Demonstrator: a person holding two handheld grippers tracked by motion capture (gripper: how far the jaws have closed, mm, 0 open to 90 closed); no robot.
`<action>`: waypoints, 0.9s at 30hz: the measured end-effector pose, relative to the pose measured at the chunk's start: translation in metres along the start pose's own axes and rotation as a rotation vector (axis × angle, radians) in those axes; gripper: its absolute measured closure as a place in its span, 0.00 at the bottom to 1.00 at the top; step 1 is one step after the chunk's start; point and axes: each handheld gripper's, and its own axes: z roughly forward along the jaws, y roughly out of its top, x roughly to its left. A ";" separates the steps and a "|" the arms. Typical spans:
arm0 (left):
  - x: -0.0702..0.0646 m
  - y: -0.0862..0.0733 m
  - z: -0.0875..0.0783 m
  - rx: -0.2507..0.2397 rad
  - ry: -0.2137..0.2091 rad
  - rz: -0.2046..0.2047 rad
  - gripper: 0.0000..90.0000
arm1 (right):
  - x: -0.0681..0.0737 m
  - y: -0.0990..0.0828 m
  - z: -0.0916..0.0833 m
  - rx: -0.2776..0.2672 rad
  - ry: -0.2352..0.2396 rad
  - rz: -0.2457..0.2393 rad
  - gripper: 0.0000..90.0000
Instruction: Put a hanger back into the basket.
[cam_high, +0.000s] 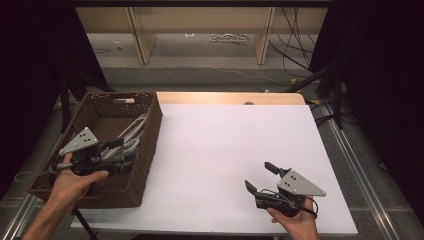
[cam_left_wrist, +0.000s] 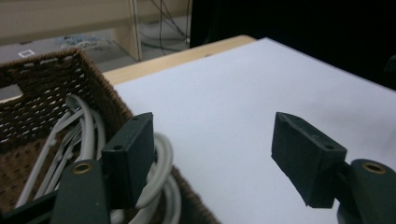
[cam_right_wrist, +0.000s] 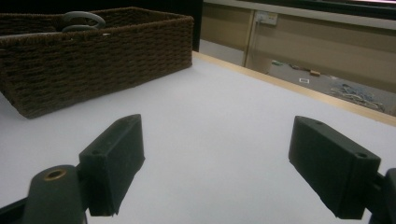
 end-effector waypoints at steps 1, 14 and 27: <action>-0.004 0.000 0.002 -0.013 -0.009 -0.019 0.33 | 0.000 0.000 -0.001 0.013 0.006 0.005 0.21; -0.052 0.001 0.021 -0.096 -0.084 -0.061 0.29 | 0.002 -0.002 -0.003 0.010 0.006 0.014 0.20; -0.083 -0.021 0.043 -0.098 -0.111 -0.026 0.19 | 0.002 -0.005 -0.007 0.000 -0.002 0.006 0.19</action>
